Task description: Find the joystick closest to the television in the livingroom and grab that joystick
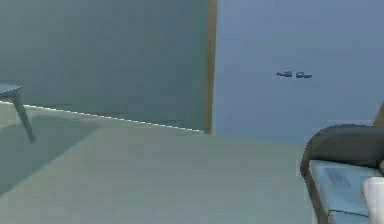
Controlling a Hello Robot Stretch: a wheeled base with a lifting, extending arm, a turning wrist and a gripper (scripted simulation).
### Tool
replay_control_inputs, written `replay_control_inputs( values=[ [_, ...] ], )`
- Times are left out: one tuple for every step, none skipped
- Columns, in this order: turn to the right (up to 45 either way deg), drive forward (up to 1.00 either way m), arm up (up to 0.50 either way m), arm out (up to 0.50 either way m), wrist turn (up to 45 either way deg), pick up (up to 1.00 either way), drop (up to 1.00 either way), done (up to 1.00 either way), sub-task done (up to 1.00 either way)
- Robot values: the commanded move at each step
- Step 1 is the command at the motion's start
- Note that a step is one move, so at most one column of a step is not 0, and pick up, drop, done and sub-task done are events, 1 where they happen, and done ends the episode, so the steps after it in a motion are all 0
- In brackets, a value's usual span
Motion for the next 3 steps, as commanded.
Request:
replay_control_inputs(
  values=[
    [-45.0,0.00,0.00,0.00,0.0,0.00,0.00,0.00,0.00],
    [-42.0,0.00,0.00,0.00,0.0,0.00,0.00,0.00,0.00],
    [0.0,1.00,0.00,0.00,0.0,0.00,0.00,0.00,0.00]
  ],
)
